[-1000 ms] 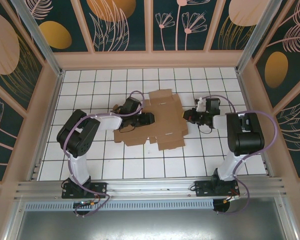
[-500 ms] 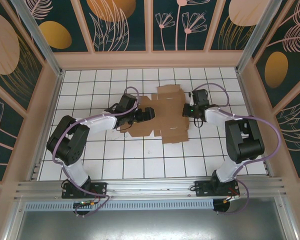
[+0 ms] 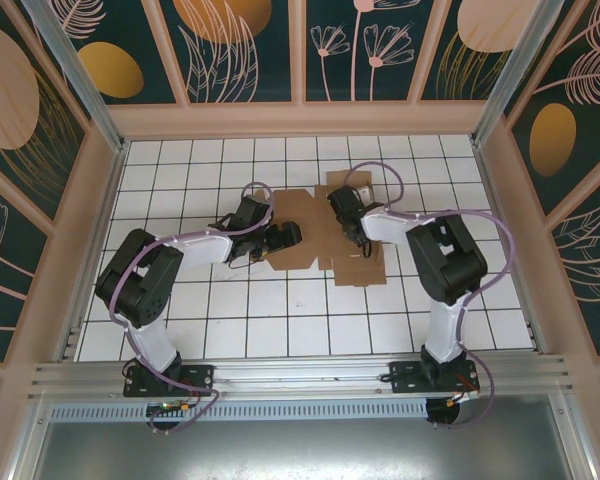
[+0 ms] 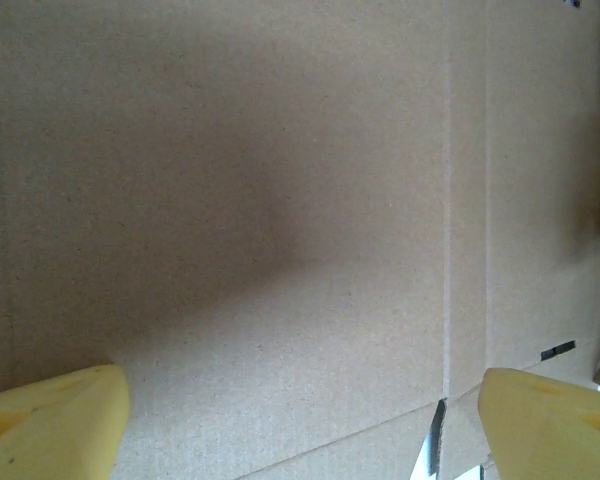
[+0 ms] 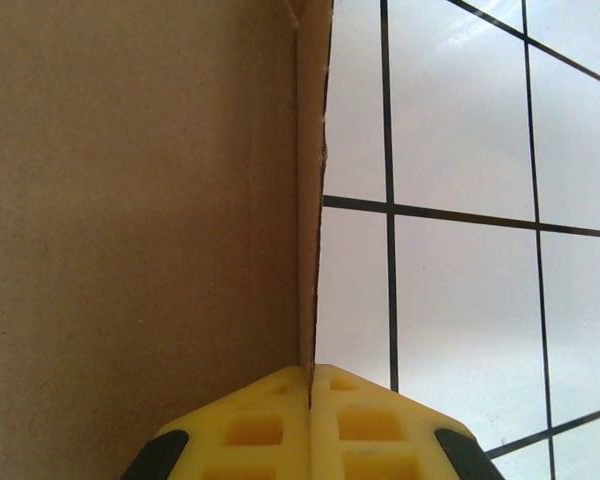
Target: Fold the paper box
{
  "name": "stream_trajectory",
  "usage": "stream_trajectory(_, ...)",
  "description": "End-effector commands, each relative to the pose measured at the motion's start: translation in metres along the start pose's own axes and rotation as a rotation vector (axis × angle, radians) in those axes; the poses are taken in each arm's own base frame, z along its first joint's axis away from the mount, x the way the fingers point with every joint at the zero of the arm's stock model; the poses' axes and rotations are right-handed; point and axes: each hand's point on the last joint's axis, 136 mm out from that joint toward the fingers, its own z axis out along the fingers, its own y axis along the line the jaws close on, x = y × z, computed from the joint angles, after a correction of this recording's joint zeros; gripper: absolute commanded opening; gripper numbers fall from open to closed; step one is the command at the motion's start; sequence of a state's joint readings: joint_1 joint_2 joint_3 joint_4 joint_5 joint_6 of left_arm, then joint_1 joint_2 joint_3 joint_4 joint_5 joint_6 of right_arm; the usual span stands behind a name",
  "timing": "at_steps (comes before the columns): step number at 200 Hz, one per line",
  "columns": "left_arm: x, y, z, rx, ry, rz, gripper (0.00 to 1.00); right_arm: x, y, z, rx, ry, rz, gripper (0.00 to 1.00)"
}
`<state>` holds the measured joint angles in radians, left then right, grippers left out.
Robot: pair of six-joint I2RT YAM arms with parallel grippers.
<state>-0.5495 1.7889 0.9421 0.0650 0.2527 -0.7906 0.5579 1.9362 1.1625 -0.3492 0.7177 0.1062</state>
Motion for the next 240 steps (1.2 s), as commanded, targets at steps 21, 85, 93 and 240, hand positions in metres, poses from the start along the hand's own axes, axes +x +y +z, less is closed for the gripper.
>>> stream_trajectory(21, 0.001, 0.007, 0.002, -0.009, -0.001, -0.012, 0.90, -0.006, -0.003, -0.006, 0.079, -0.021, -0.013, 0.00)
stream_trajectory(85, -0.004, -0.007, -0.002, 0.035, -0.002, 0.002, 0.90, -0.027, 0.011, -0.038, -0.487, -0.122, 0.184, 0.00)
stream_trajectory(93, -0.005, -0.010, -0.004, 0.043, -0.005, 0.003, 0.90, -0.029, 0.008, -0.040, -0.521, -0.135, 0.204, 0.00)
stream_trajectory(240, -0.010, -0.017, -0.009, 0.050, -0.016, 0.007, 0.89, -0.007, -0.020, -0.005, 0.091, -0.052, -0.003, 0.00)
